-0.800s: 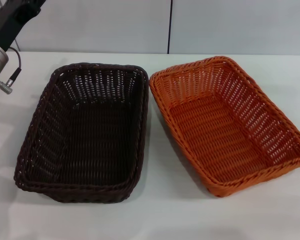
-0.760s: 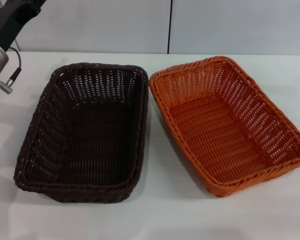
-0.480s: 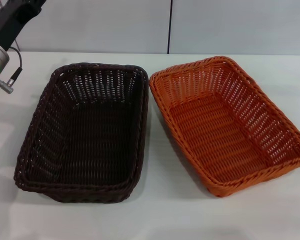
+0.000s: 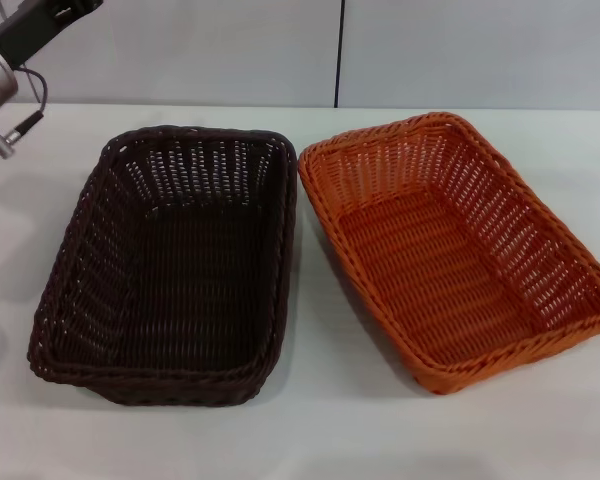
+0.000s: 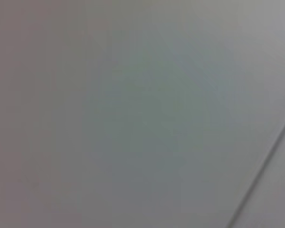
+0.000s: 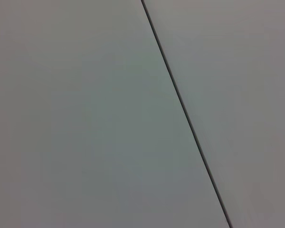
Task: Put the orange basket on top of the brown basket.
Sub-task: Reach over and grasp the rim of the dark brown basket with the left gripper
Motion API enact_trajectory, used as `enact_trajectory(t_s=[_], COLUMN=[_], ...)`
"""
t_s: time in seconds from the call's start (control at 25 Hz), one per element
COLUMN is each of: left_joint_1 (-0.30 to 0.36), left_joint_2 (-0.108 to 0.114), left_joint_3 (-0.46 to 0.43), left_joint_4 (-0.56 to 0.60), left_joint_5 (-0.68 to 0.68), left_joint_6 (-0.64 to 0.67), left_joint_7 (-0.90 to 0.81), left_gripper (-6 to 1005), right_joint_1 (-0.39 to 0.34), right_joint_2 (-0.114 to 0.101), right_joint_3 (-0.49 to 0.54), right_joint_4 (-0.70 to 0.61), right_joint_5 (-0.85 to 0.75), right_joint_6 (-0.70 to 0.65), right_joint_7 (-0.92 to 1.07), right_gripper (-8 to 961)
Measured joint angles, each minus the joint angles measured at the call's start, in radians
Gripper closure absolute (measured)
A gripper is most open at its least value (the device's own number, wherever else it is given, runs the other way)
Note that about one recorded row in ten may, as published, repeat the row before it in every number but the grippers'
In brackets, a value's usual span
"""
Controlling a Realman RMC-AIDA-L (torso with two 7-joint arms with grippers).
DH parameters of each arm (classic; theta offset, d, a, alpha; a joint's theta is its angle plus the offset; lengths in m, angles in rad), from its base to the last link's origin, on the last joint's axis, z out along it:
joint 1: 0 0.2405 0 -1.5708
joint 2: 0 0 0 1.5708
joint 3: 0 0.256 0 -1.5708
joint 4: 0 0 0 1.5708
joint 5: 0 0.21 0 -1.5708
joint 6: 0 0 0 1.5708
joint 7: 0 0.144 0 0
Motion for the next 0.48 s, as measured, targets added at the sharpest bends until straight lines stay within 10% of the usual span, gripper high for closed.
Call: enact_trajectory(t_s=[0.04,0.12,0.48], left_joint_1=[0.000,-0.004,0.017], left_joint_2=[0.000,0.090,0.156], left_joint_3=[0.000,0.048,0.038], left_joint_4=[0.000,-0.089,-0.313], left_joint_5=[0.000,0.202,0.605], left_joint_6=[0.000,-0.004,-0.012], left_joint_7=[0.000,-0.312,-0.721], left_gripper=[170,172,356], right_joint_1=[0.000,0.000,-0.013], right_joint_2=[0.000,0.000,-0.003], right_joint_3=[0.000,-0.001,0.002], right_joint_4=[0.000,0.000,0.000], right_joint_5=[0.000,0.000,0.000], right_joint_6=[0.000,0.000,0.004], right_joint_7=[0.000,0.000,0.000], right_gripper=[222,223,223])
